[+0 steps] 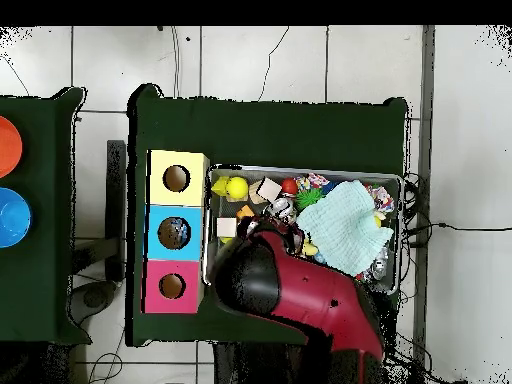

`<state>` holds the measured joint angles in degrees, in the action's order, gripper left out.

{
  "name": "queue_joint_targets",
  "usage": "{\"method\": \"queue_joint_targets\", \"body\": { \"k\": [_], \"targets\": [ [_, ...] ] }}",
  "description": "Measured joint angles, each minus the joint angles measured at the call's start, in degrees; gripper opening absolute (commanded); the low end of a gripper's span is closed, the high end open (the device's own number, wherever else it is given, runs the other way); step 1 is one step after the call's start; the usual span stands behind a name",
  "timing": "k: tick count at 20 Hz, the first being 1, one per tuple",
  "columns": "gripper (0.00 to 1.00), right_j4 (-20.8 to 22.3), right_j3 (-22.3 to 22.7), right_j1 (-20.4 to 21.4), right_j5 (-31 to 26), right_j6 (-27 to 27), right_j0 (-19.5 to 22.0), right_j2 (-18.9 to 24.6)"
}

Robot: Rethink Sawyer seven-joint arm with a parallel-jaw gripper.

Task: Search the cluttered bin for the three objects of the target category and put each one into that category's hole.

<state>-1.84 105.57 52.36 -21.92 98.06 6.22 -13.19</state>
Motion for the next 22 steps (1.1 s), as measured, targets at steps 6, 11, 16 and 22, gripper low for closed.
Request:
{"method": "queue_joint_targets", "body": {
  "k": [6,11,16,22],
  "targets": [
    [1.00,3.87,3.95,0.51,5.02,0.00,7.99,4.02],
    [1.00,7.14,5.93,0.46,7.82,0.00,11.65,6.39],
    [1.00,11.47,7.49,-0.26,10.50,0.00,14.79,9.00],
    [1.00,14.91,7.55,-1.10,11.33,0.00,17.51,11.73]
  ]
}}
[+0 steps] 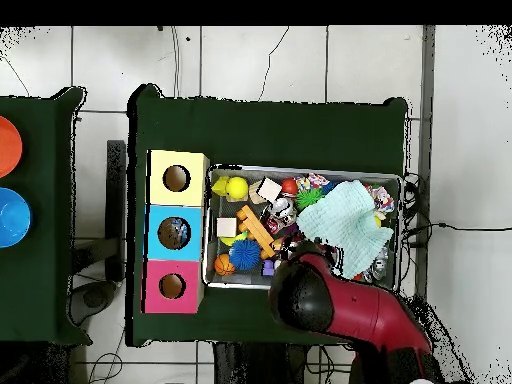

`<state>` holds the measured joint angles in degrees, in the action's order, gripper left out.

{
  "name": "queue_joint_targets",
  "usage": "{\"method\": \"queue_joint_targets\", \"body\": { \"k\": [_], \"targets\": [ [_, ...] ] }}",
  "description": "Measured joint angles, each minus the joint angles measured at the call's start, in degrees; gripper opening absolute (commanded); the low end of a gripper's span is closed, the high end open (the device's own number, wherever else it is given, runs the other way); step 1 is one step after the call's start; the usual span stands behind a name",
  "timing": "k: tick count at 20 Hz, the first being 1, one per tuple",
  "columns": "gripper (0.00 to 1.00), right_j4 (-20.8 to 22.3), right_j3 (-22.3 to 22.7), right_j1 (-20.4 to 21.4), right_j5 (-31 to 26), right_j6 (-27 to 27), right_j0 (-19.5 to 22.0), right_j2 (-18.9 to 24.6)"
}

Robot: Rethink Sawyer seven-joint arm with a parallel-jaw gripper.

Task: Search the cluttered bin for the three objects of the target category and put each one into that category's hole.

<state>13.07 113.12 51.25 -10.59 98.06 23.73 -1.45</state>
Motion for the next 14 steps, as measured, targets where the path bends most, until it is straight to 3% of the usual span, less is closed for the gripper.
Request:
{"method": "queue_joint_targets", "body": {
  "k": [14],
  "targets": [
    [1.00,6.45,0.00,-1.69,0.40,0.00,10.44,8.03]
  ]
}}
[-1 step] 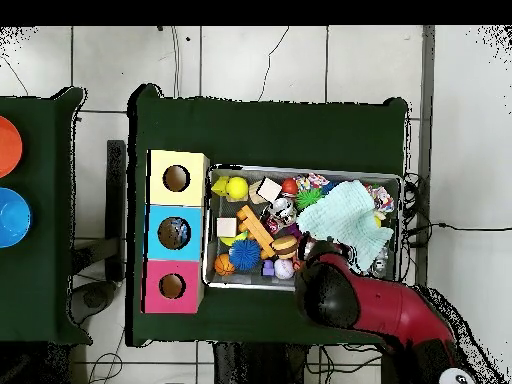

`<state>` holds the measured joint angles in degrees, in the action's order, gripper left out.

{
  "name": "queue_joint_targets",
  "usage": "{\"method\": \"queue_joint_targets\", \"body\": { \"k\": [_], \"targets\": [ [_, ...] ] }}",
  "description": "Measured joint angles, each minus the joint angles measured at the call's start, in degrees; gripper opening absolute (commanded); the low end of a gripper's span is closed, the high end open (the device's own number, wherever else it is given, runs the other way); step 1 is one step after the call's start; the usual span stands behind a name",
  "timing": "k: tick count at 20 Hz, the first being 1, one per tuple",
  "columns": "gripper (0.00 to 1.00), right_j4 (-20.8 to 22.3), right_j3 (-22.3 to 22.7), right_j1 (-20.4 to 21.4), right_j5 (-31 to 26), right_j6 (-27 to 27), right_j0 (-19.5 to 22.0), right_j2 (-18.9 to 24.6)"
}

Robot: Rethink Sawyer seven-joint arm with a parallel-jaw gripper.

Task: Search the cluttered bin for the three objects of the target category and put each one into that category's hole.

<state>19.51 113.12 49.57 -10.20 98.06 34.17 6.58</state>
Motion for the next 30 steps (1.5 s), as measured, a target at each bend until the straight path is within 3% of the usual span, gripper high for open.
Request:
{"method": "queue_joint_targets", "body": {
  "k": [6,20,27,30],
  "targets": [
    [1.00,2.45,-0.05,-1.00,0.07,0.00,2.77,1.48],
    [1.00,7.40,-0.29,-4.62,1.19,0.00,2.36,1.90],
    [1.00,8.90,-1.21,-3.80,1.17,0.00,2.17,2.22],
    [1.00,8.97,-2.02,-2.36,1.18,0.00,0.22,0.94]
  ]
}}
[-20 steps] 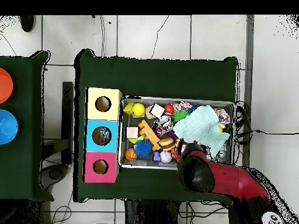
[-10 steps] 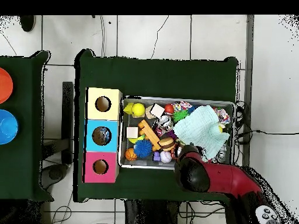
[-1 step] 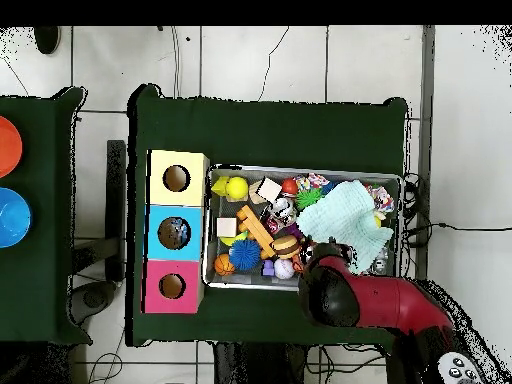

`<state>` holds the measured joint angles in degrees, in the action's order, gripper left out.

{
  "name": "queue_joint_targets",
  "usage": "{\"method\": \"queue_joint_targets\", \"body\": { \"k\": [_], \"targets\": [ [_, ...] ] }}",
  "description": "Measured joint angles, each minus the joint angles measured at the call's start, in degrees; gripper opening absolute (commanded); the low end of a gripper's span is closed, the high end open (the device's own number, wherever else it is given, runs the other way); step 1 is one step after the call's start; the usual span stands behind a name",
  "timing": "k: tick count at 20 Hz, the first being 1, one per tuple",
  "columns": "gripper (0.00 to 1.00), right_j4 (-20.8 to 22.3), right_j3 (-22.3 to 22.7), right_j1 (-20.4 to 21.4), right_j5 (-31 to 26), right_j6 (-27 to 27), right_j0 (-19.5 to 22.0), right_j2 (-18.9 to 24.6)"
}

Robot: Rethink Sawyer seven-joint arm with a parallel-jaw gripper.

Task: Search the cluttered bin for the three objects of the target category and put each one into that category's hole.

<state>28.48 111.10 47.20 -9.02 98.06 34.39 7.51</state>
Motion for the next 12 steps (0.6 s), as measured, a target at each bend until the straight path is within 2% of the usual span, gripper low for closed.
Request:
{"method": "queue_joint_targets", "body": {
  "k": [5,9,10,12],
  "targets": [
    [1.00,0.01,-1.30,2.77,0.07,0.00,-6.04,-4.61],
    [1.00,-0.01,-2.37,3.33,1.30,0.00,-9.70,-8.15],
    [1.00,-0.09,-3.12,3.02,3.84,0.00,-12.61,-11.46],
    [1.00,-0.39,-3.39,2.59,5.94,0.00,-14.13,-13.38]
  ]
}}
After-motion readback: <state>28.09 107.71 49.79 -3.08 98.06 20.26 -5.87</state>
